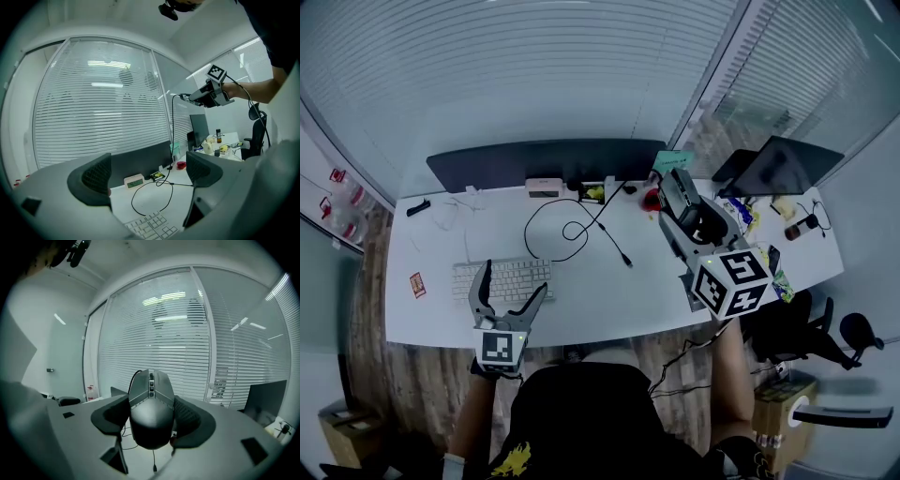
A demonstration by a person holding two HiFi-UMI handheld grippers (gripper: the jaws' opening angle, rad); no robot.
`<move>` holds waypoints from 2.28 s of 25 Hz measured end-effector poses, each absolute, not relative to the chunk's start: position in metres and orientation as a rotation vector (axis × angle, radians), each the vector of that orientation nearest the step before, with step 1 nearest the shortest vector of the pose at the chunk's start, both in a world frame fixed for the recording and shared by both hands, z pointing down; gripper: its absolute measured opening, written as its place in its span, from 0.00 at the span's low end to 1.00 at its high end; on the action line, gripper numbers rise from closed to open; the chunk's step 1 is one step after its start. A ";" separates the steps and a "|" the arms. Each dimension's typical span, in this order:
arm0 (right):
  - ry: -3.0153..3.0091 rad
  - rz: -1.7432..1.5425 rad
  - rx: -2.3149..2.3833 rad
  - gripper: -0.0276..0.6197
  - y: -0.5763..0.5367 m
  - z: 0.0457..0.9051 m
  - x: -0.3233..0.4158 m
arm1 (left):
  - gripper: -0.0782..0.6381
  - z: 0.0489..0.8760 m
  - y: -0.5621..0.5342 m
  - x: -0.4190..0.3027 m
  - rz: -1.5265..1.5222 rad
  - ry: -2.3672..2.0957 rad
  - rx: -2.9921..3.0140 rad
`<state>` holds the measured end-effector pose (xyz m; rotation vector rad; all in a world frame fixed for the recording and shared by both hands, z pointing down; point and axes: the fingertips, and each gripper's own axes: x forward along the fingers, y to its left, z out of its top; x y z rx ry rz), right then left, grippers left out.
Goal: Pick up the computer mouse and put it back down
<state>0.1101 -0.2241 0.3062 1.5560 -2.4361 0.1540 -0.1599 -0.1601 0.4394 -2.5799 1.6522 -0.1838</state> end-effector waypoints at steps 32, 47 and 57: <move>-2.421 0.227 1.560 0.51 -0.222 0.336 0.110 | 0.82 0.446 -0.156 -0.156 -0.210 1.654 -2.613; -2.361 0.283 1.531 0.51 -0.224 0.381 0.117 | 0.82 0.457 -0.156 -0.142 -0.215 1.652 -2.653; -2.287 0.444 1.516 0.51 -0.230 0.466 0.126 | 0.82 0.473 -0.164 -0.129 -0.354 1.630 -2.666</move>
